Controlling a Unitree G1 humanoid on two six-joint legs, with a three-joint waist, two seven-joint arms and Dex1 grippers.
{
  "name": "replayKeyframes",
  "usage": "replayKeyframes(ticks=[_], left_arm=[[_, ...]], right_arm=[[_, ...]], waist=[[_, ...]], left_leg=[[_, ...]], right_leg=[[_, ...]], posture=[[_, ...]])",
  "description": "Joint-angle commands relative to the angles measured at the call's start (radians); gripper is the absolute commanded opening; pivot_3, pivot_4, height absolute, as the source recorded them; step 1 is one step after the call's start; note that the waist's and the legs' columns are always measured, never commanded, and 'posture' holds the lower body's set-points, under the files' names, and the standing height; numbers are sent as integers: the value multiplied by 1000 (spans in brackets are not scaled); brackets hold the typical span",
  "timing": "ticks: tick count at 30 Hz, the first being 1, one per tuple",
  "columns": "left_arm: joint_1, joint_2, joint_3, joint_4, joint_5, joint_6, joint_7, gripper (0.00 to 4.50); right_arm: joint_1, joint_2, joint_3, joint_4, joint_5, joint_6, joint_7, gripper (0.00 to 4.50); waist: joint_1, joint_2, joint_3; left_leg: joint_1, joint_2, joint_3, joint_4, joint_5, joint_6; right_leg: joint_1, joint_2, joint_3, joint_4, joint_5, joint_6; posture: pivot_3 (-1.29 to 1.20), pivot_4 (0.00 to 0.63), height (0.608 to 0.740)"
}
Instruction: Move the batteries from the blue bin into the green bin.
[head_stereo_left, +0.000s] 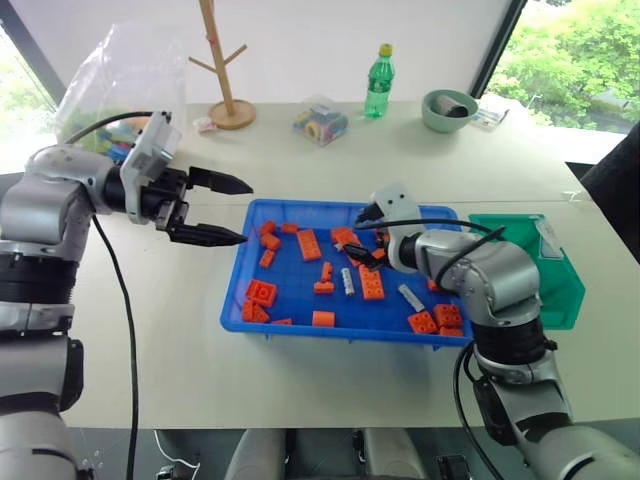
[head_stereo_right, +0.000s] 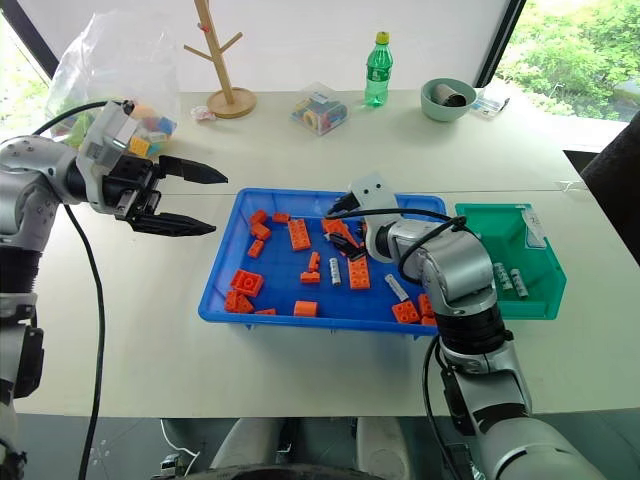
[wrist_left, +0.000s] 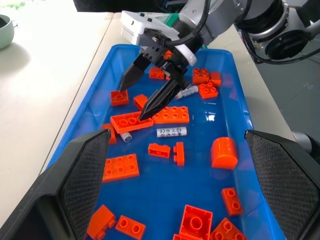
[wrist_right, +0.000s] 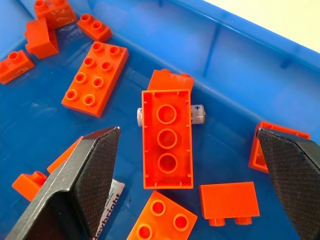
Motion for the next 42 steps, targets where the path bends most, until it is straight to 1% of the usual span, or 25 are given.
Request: replayKeyframes(ticks=[1, 3, 6, 8, 9, 11, 14, 16, 22, 28, 37, 42], left_arm=[[-3, 12, 37, -20, 0, -6, -3, 4500], [-1, 12, 33, -12, 5, -16, -3, 4500], [-8, 5, 34, 0, 10, -18, -3, 4500], [-9, 3, 34, 0, 10, -17, -3, 4500], [-5, 4, 32, -3, 9, -19, -3, 4500], [-1, 5, 27, -6, 8, -23, -3, 4500], [-7, 3, 24, -1, 8, -23, -3, 4500], [-8, 5, 24, -1, 8, -22, -3, 4500], [4, 19, 32, -17, 3, -14, -3, 4500], [12, 31, 32, -26, -5, -7, -3, 4500], [-4, 31, 29, -20, -5, -6, -3, 4500], [-3, 34, 33, -21, -4, -5, -3, 4500]], right_arm=[[-51, -47, -22, -99, 48, 14, 57, 4477], [-46, -90, -18, -155, 95, 58, 108, 4477], [-9, -142, 7, -221, 152, 60, 172, 4477], [0, -169, 20, -244, 184, 101, 197, 4477], [-1, -165, 19, -244, 183, 117, 188, 4477], [-13, -119, -5, -229, 174, 155, 151, 4477], [-28, 22, -39, -212, 182, 228, 98, 4477], [-12, 58, -34, -207, 177, 235, 66, 4477], [64, 80, -47, -204, 180, 235, 11, 4477], [131, 78, -49, -192, 184, 235, -7, 4477], [125, 97, -30, -148, 166, 200, -11, 4477], [122, 82, -7, -149, 169, 180, -2, 4477]], waist=[[0, 0, 0], [0, 0, 0], [1, 0, 0], [1, 0, 0], [0, 0, 0], [-4, 0, 0], [-12, 0, 0], [-16, 0, 0], [-15, 0, 0], [-24, 0, 0], [-22, 0, 0], [-22, 0, 0]], left_leg=[[0, 0, 0, 0, 0, 0], [0, 0, 0, 0, 0, 0], [0, 0, 0, 0, 0, 0], [0, 0, 0, 0, 0, 0], [0, 0, 0, 0, 0, 0], [0, 0, 0, 0, 0, 0], [1, 1, 0, 0, 0, 0], [1, 1, -1, 0, 0, 0], [0, 0, 0, 0, 0, 0], [1, 0, 0, 0, 0, 0], [1, 0, 0, 0, 0, 0], [1, 0, 0, 0, 0, 0]], right_leg=[[0, 0, 0, 0, 0, 0], [0, 0, 0, 0, 0, 0], [0, 0, 0, 0, 0, 0], [0, 0, 0, 0, 0, 0], [0, 0, 0, 0, 0, 0], [0, 0, 0, 0, 0, 0], [0, 1, 0, 1, 0, 0], [0, 1, 0, 2, 0, 0], [0, -1, 0, 2, 0, 0], [0, 0, 0, 2, 0, 0], [0, 0, 0, 2, 0, 0], [0, 0, 0, 2, 0, 0]], posture=[[0, 150, 727], [0, 150, 727], [0, 150, 727], [0, 150, 727], [0, 150, 727], [0, 150, 727], [0, 150, 727], [0, 150, 727], [0, 150, 727], [0, 150, 727], [0, 150, 727], [0, 150, 727]])
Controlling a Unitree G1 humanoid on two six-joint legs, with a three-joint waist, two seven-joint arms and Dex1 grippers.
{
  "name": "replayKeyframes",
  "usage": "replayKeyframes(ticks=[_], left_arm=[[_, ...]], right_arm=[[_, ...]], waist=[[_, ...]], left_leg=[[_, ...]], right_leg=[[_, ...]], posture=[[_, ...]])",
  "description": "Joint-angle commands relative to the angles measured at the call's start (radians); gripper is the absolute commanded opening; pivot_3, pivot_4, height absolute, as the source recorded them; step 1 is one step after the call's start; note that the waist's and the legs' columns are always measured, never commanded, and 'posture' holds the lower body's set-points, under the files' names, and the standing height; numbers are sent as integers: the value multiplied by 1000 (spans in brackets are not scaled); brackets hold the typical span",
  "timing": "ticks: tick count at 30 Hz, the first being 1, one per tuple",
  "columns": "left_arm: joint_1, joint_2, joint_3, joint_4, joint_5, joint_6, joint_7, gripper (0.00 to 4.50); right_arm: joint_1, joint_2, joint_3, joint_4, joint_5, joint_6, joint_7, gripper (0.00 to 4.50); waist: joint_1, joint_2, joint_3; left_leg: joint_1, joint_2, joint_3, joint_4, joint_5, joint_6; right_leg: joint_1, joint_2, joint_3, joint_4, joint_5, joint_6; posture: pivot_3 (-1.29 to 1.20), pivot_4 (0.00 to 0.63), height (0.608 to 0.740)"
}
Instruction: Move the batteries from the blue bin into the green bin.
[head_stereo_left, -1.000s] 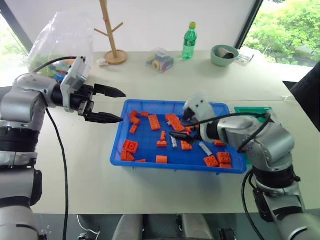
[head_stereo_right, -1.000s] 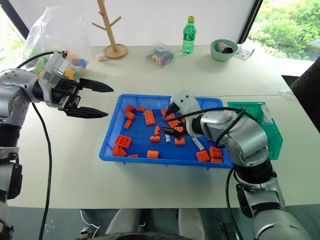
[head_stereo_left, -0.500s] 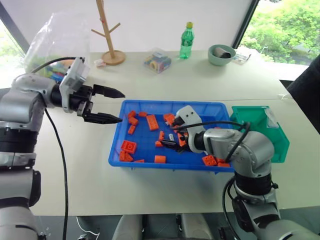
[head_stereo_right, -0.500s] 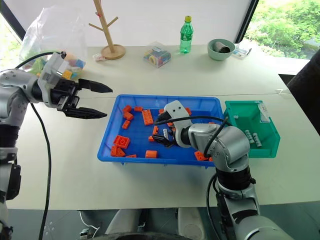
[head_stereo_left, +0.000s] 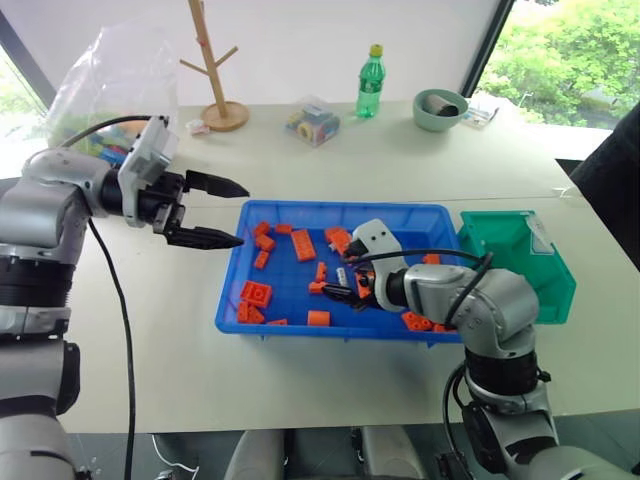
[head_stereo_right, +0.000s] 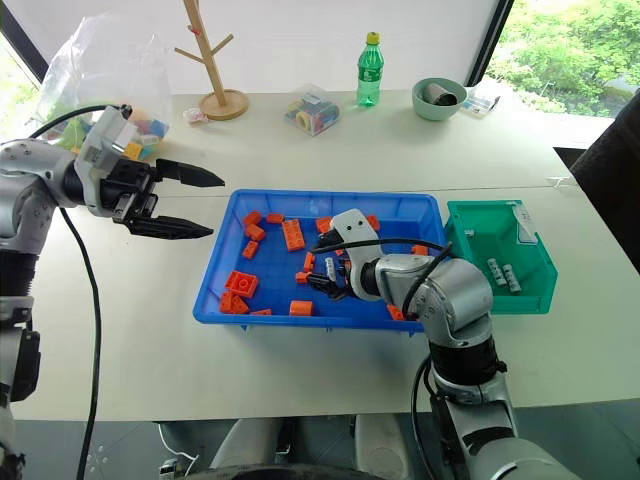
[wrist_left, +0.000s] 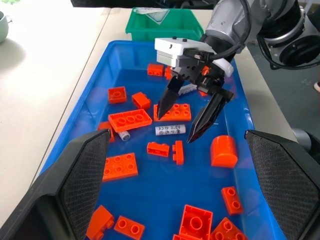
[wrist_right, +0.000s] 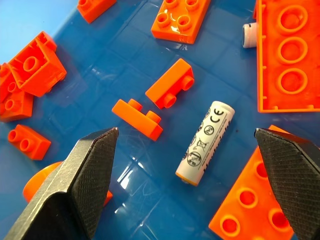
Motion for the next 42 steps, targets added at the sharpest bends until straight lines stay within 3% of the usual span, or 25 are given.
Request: replayKeyframes(ticks=[1, 20, 29, 32, 39, 42], left_arm=[[-20, 22, 30, -18, -10, -5, -3, 4500], [-13, 14, 49, -29, -5, -6, -3, 4500], [-1, 18, 60, -34, -5, -7, 2, 4500], [-5, 11, 61, -35, -2, -5, 4, 4500], [-20, -1, 60, -28, 3, -6, 3, 4500], [-22, 0, 61, -23, 5, -8, 2, 4500]], right_arm=[[0, -10, 14, -4, 4, -10, 10, 4477], [35, -175, 222, 96, -69, -236, 80, 4477], [56, -244, 258, 96, -96, -275, 113, 4477], [47, -242, 266, 109, -104, -286, 119, 3676], [14, -218, 288, 158, -137, -301, 124, 120], [16, -212, 289, 148, -136, -295, 127, 65]], waist=[[0, 0, 0], [0, -1, 0], [8, -1, -1], [7, -1, -1], [1, -1, -1], [0, -1, -1]], left_leg=[[0, 0, 0, 0, 0, 0], [9, 0, -1, 0, 0, 0], [9, 0, -2, 0, 0, 1], [9, 0, -2, 0, 0, 1], [9, 0, -3, -1, 0, 1], [9, 1, -3, -1, 0, 1]], right_leg=[[0, 0, 0, 0, 0, 0], [12, 0, -1, -4, 0, 0], [14, 0, -2, -6, 0, 0], [14, 0, -3, -6, 0, 0], [14, 0, -3, -6, 0, 0], [14, 0, -3, -6, 0, 0]], posture=[[0, 150, 727], [0, 150, 727], [0, 150, 727], [0, 150, 727], [0, 150, 727], [0, 150, 727]])
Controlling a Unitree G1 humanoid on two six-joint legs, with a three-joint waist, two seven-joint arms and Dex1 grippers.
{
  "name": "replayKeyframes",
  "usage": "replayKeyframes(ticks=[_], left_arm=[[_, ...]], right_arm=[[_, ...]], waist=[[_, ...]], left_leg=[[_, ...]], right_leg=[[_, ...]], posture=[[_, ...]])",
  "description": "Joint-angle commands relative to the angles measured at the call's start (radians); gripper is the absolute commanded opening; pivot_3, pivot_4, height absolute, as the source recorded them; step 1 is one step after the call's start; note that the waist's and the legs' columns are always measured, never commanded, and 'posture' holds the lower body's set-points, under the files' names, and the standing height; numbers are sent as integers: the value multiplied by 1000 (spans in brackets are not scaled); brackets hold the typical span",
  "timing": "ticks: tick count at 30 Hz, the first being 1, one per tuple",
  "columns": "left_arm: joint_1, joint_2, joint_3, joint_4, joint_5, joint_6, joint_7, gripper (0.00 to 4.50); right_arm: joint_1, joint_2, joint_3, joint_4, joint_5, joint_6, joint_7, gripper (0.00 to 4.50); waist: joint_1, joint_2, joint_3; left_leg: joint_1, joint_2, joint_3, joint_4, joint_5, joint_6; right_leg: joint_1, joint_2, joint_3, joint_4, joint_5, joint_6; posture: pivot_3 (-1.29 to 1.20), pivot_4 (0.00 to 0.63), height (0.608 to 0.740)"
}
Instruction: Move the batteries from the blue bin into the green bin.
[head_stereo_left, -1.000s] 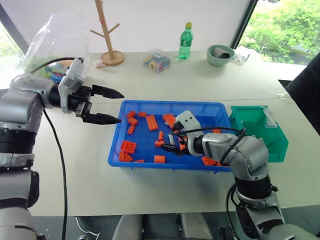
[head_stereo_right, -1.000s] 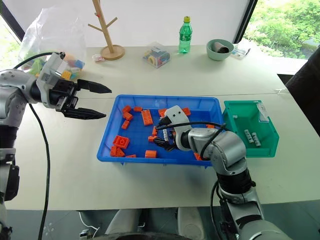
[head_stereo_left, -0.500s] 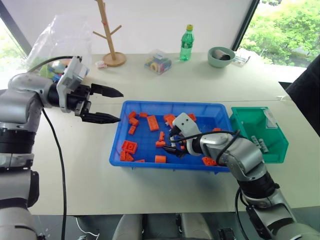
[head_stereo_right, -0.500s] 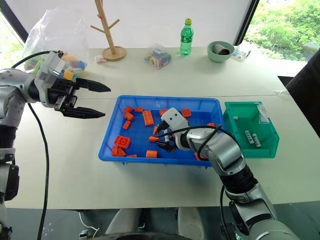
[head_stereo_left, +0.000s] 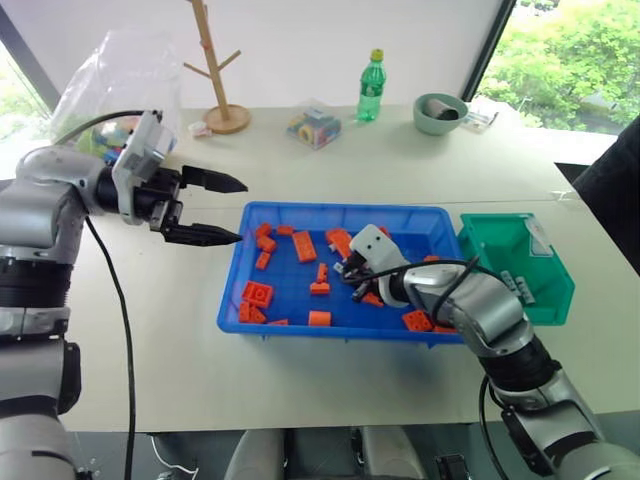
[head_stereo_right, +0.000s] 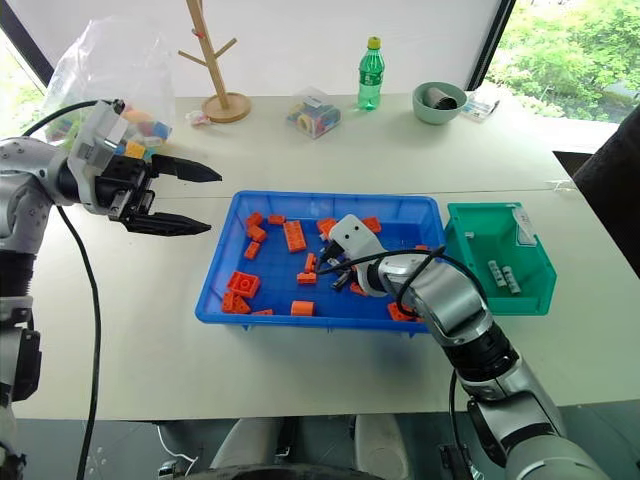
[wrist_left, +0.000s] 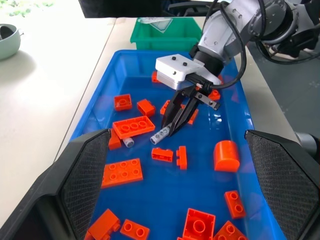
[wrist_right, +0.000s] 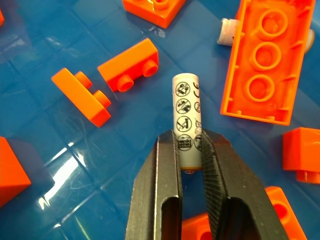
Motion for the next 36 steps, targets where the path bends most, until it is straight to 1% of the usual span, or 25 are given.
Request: replayKeyframes(ticks=[1, 6, 8, 10, 13, 15, 17, 19, 22, 24, 27, 30, 32, 33, 34, 36], left_arm=[[-22, 8, 27, -11, 3, -9, 0, 4500], [-21, 8, 28, -10, 5, -11, 3, 4500], [-17, 8, 28, -16, 4, -6, 1, 4500], [-13, 8, 25, -20, 3, -5, -3, 4500], [-12, 5, 22, -24, -1, -3, -5, 4500], [-16, 0, 17, -19, 0, -5, -5, 4500], [-24, -9, 12, -6, 6, -13, -5, 4500], [-28, -17, 8, 4, 10, -21, -5, 4500], [-35, -29, 0, 23, 13, -37, -5, 4500], [-43, -38, -8, 40, 15, -51, -5, 4500], [-59, -52, -20, 65, 17, -70, -5, 4500], [-70, -61, -30, 79, 14, -81, -5, 4500], [-76, -65, -34, 84, 14, -85, -5, 4500], [-79, -66, -36, 89, 14, -88, -5, 4500], [-80, -67, -38, 91, 14, -90, -5, 4500], [-82, -67, -39, 92, 13, -91, -5, 4500]], right_arm=[[21, 6, 33, 21, -8, 26, 6, 65], [26, -8, 30, 3, -11, 21, 13, 65], [14, -9, -10, -49, 11, 48, 23, 65], [-18, 1, -94, -132, 71, 125, 48, 65], [-79, 13, -270, -245, 166, 281, 96, 65], [-118, -39, -395, -287, 202, 352, 124, 65], [-136, -144, -521, -291, 228, 370, 151, 65], [-121, -266, -598, -277, 232, 371, 166, 65], [-38, -448, -700, -243, 219, 367, 203, 65], [47, -538, -762, -210, 203, 341, 221, 65], [183, -619, -823, -189, 185, 293, 240, 65], [300, -635, -865, -178, 171, 246, 243, 65], [339, -619, -868, -169, 156, 210, 226, 1084], [342, -609, -859, -165, 150, 194, 214, 1490], [344, -605, -849, -163, 146, 179, 206, 2066], [345, -599, -838, -145, 139, 128, 204, 2829]], waist=[[0, 0, 0], [0, 0, 0], [1, 0, 0], [2, 0, 0], [4, 1, 1], [6, 1, 1], [13, 1, 1], [30, 1, 1], [37, 1, 1], [33, 1, 1], [28, 1, 1], [22, 1, 1], [22, 1, 1], [22, 1, 1], [23, 1, 1], [26, 1, 1]], left_leg=[[0, 0, 0, 0, 0, 0], [0, 0, 0, 0, 0, 0], [0, 0, 0, 0, 0, 0], [-1, 0, 0, 0, 0, 0], [-3, 0, 0, 0, 0, 0], [-4, 0, 0, 0, 0, 0], [-4, 0, 0, 0, 0, 0], [-4, 0, -1, -1, -1, 1], [-4, -1, -1, -1, -1, 2], [-4, -1, 0, -2, -2, 2], [-4, -1, 0, -2, -2, 3], [-4, 0, 2, -2, -2, 3], [-3, 0, 2, -2, -2, 3], [-3, 0, 3, -2, -2, 3], [-3, 0, 3, -2, -2, 3], [-3, 0, 3, -1, -2, 3]], right_leg=[[0, 0, 0, 0, 0, 0], [0, 0, 0, 0, 0, 0], [0, 0, 0, 0, 0, 0], [-1, 0, 0, 0, 0, 0], [-3, 0, 0, 0, 0, 0], [-4, -1, 0, 0, 0, 0], [-3, -1, 0, 0, 0, 0], [-3, -1, -1, -2, 0, 0], [-2, -2, -2, -4, 0, 0], [-1, -2, -2, -5, 0, 0], [-1, -4, -2, -5, 0, 0], [-2, -4, 0, -5, 0, 0], [-2, -4, 1, -4, 0, 0], [-2, -3, 1, -3, 0, 0], [-2, -3, 1, -3, 0, 0], [-2, -3, 1, -3, 0, 0]], posture=[[0, 150, 727], [0, 150, 727], [0, 150, 727], [0, 150, 727], [0, 150, 727], [0, 150, 727], [0, 150, 727], [0, 150, 727], [0, 150, 727], [0, 150, 727], [0, 150, 727], [0, 150, 727], [0, 150, 727], [0, 150, 727], [0, 150, 727], [0, 150, 727]])
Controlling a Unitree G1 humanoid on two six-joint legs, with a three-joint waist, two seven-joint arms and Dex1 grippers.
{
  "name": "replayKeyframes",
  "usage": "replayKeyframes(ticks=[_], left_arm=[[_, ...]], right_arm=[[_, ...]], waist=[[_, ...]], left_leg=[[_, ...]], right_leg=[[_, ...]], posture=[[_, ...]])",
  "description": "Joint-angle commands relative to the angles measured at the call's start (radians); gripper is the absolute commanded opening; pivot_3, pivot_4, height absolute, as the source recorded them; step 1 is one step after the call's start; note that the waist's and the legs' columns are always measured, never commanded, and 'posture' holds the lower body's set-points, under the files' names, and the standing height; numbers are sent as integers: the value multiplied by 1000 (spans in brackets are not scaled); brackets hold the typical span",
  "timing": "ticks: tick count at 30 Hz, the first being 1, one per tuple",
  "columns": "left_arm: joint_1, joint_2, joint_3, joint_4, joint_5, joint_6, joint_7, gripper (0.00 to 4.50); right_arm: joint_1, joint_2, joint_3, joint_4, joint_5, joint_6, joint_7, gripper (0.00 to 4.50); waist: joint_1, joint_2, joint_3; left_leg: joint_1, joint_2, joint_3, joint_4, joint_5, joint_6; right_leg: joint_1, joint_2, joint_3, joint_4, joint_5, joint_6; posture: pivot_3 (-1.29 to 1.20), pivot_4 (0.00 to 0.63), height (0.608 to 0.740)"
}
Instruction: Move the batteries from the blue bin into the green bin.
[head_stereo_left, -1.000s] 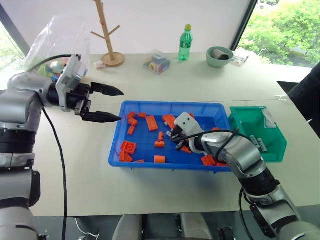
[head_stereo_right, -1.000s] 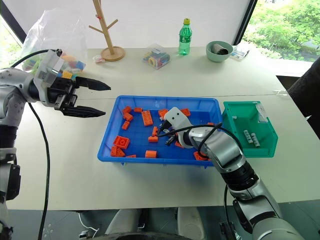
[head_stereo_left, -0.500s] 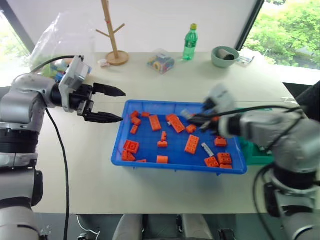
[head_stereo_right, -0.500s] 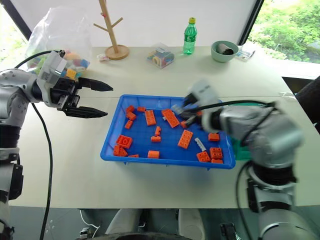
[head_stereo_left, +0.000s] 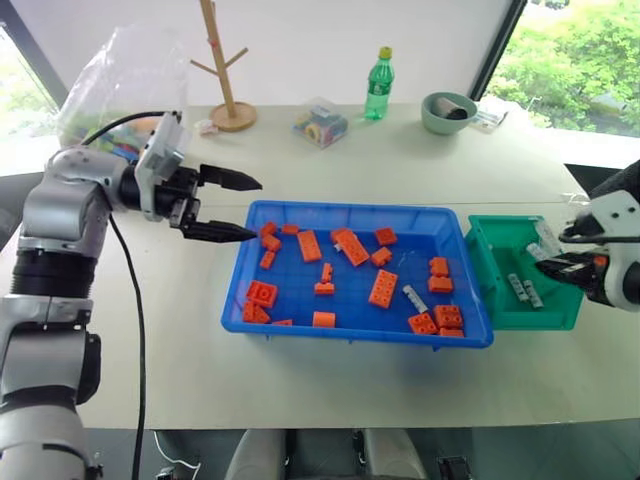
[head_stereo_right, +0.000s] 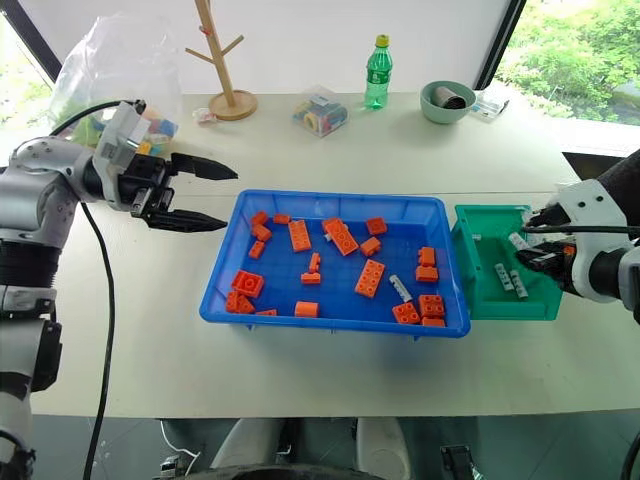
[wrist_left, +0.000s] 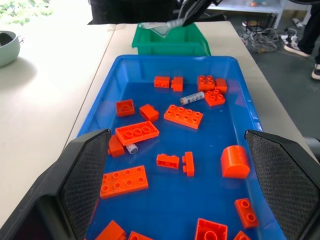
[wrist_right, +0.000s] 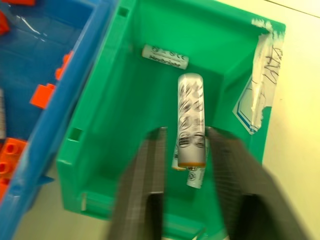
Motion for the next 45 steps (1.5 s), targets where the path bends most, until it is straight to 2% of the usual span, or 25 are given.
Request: replayKeyframes(ticks=[1, 5, 7, 11, 16, 19, 21, 29, 38, 41, 45], left_arm=[[-30, 9, 5, -5, -9, -17, -3, 4500], [-24, 17, 11, -18, -10, -10, -3, 4500], [-16, 24, 17, -30, -14, -2, -3, 4500], [-8, 29, 24, -42, -11, 5, -3, 4500], [-3, 32, 29, -51, -7, 10, -3, 4500], [0, 38, 36, -55, -7, 14, -3, 4500], [-1, 39, 40, -57, -5, 18, -3, 4500], [6, 45, 50, -68, -4, 28, 0, 4500], [-2, 38, 57, -65, 2, 32, 6, 4500], [-2, 37, 58, -68, 2, 33, 8, 4500], [-4, 37, 59, -67, 2, 33, 8, 4500]], right_arm=[[-19, 4, -10, 19, -17, -92, -11, 2829], [-181, 35, 31, 62, 39, -108, -6, 2829], [-296, 96, 85, 68, 73, -97, -17, 2829], [-463, 338, 277, 50, 93, -76, -100, 2829], [-495, 528, 508, 85, 25, -112, -196, 2829], [-501, 594, 649, 165, -61, -184, -251, 3593], [-507, 605, 684, 202, -104, -218, -271, 4448], [-504, 661, 696, 303, -176, -252, -312, 4448], [-492, 726, 680, 317, -177, -252, -303, 4448], [-485, 731, 679, 323, -188, -256, -305, 3645], [-483, 722, 677, 321, -196, -254, -303, 1805]], waist=[[4, 0, 0], [1, 1, 1], [-3, 1, 1], [-8, 1, 1], [9, 1, 1], [5, 1, 1], [5, 1, 1], [-4, 1, 1], [-4, 1, 1], [-3, 1, 1], [-3, 1, 1]], left_leg=[[0, 0, 0, 0, 0, 0], [0, 0, 0, 0, 0, 0], [0, 0, 0, 0, 0, 0], [1, 2, 0, -1, 0, 0], [-5, 1, -1, -1, 0, -1], [-13, -2, -1, 3, 1, -2], [-14, -3, 0, 3, 1, -2], [-14, -2, 0, 3, 1, -2], [-14, -1, 0, 3, 1, -2], [-14, -1, 0, 3, 1, -2], [-14, -1, 0, 3, 1, -2]], right_leg=[[0, 0, 0, 0, 0, 0], [0, -1, 0, 0, 0, 0], [0, 0, 0, 0, 0, 0], [-1, 2, 0, 0, 0, 0], [-6, 1, 0, 1, 0, 0], [-13, 1, 0, 2, 1, 1], [-14, 0, 0, 2, 1, 1], [-15, 2, 0, 3, 1, 1], [-15, 3, 0, 4, 1, 1], [-15, 3, 0, 4, 1, 1], [-15, 3, 0, 4, 1, 1]], posture=[[0, 150, 727], [0, 150, 727], [0, 150, 727], [0, 150, 727], [0, 150, 727], [0, 150, 727], [0, 150, 727], [0, 150, 727], [0, 150, 727], [0, 150, 727], [0, 150, 727]])
